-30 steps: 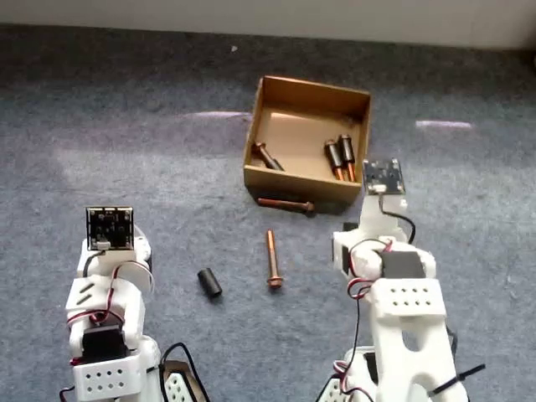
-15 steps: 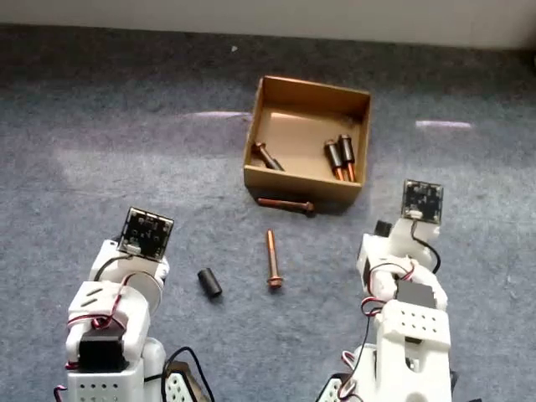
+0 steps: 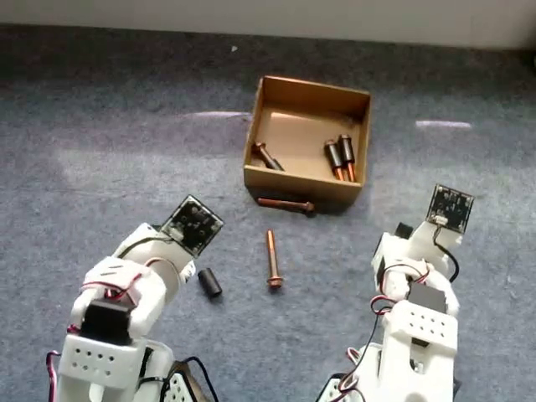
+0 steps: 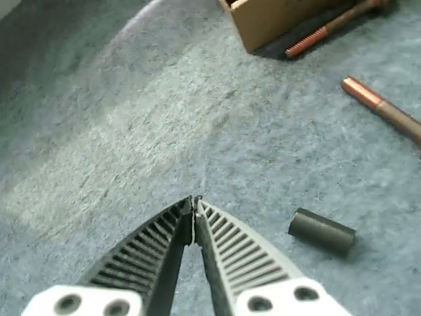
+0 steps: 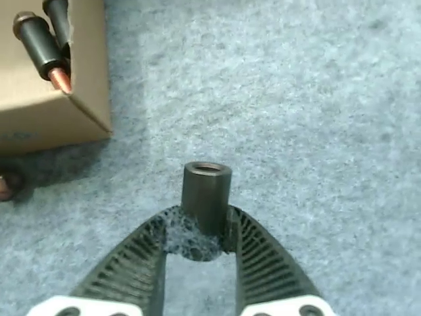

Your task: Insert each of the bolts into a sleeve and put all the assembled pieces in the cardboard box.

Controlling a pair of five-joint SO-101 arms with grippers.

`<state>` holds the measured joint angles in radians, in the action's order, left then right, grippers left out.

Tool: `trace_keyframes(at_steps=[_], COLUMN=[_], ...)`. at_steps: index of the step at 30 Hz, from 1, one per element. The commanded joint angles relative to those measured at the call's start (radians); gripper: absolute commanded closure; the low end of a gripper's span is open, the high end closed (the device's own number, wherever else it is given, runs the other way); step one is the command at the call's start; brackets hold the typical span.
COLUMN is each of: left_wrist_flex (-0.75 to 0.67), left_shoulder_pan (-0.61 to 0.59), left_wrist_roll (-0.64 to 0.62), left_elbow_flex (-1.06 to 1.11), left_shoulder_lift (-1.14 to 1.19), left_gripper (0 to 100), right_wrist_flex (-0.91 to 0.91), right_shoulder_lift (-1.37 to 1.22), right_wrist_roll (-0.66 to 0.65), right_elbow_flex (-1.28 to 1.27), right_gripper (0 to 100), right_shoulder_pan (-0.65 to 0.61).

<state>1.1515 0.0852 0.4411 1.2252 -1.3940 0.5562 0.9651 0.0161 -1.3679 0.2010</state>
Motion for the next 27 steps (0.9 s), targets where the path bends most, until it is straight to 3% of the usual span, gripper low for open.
trace_keyframes(at_steps=[1,12,27], left_wrist_flex=[-0.003,-0.003,0.003], left_shoulder_pan=[0.104,0.229,0.366], left_wrist_roll=[0.052,0.262,0.479], left_elbow_flex=[-0.188,-0.512,-0.923], left_shoulder_lift=[0.245,0.786,1.342], left_gripper=[96,92,92], right_wrist_flex=[-0.038,-0.039,-0.101], right_shoulder_lift=[0.027,0.027,0.025], right_wrist_roll=[0.009,0.005,0.003], right_elbow_flex=[0.013,0.013,0.01], right_gripper=[99.4,99.4,99.4], right_shoulder_pan=[0.051,0.079,0.079])
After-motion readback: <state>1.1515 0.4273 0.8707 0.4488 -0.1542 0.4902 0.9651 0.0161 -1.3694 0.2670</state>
